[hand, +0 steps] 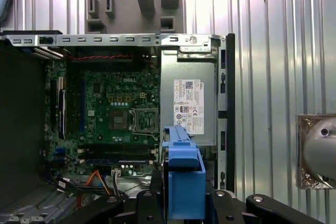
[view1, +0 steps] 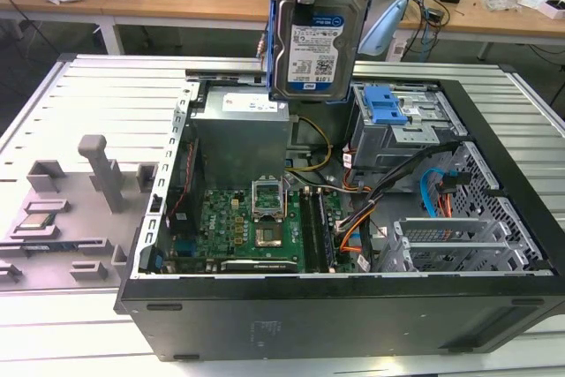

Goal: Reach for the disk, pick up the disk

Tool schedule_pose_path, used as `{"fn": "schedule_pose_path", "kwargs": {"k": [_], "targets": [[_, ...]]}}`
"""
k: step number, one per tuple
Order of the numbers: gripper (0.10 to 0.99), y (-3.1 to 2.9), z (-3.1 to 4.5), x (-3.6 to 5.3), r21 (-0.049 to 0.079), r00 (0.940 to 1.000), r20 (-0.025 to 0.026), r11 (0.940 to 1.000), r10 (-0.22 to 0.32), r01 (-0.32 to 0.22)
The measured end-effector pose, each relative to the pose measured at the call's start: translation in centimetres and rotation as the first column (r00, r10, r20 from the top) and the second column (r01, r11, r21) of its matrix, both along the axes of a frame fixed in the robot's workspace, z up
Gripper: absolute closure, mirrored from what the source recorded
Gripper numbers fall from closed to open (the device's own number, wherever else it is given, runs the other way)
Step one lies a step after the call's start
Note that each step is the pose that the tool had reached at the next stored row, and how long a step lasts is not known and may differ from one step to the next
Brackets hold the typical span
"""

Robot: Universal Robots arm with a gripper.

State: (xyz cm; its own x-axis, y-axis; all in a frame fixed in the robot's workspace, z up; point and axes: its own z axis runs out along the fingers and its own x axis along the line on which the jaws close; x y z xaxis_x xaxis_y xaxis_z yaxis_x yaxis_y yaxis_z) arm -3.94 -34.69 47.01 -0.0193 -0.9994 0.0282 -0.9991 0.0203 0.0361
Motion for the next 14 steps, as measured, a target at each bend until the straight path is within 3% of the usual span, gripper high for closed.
{"fn": "schedule_pose_path", "kwargs": {"k": [14], "targets": [[0.725, -1.41, -0.04, 0.0, 0.0, 1.0, 0.0, 1.0, 0.0, 0.0]]}}
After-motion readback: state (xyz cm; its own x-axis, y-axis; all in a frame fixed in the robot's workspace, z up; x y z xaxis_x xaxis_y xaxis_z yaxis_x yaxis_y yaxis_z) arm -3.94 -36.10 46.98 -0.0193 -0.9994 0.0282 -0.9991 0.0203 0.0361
